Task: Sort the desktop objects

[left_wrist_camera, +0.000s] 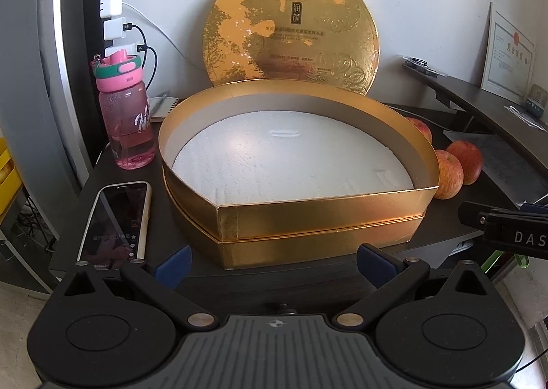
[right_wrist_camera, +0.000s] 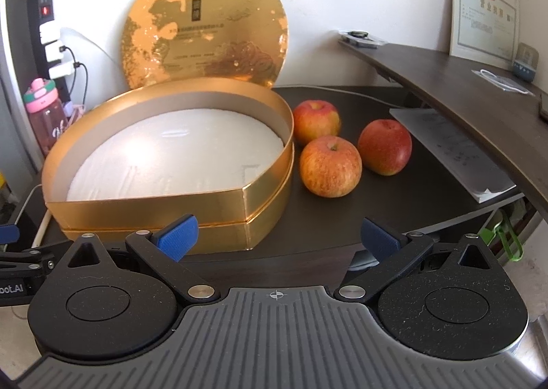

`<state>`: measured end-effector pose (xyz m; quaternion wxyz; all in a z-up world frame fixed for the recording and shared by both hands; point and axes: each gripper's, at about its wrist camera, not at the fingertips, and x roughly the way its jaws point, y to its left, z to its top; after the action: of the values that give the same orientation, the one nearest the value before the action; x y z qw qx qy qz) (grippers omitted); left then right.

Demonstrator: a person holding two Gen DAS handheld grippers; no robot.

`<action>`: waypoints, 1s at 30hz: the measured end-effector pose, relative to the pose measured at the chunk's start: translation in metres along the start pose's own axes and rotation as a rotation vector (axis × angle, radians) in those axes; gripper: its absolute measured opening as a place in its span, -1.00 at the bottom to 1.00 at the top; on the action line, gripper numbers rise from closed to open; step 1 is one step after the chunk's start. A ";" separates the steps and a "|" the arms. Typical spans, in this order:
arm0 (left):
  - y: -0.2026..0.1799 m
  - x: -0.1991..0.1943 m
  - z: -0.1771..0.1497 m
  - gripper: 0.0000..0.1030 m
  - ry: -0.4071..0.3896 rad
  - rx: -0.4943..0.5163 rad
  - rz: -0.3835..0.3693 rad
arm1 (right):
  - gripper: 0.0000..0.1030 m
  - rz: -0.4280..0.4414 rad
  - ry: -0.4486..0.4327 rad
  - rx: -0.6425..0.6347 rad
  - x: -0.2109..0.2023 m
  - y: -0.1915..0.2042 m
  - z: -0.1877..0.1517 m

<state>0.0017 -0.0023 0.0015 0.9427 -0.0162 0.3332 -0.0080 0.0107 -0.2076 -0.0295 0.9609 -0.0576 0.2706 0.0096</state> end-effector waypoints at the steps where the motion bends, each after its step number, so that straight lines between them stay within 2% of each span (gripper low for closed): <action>1: 0.000 0.000 0.000 0.99 0.001 0.002 0.001 | 1.00 0.002 0.013 0.004 0.000 0.000 -0.001; 30: -0.006 0.003 -0.004 0.99 0.007 -0.017 0.005 | 1.00 0.019 0.012 0.000 0.001 0.002 -0.002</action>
<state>0.0012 -0.0088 -0.0032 0.9413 -0.0231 0.3367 -0.0029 0.0108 -0.2058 -0.0321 0.9591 -0.0554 0.2770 0.0182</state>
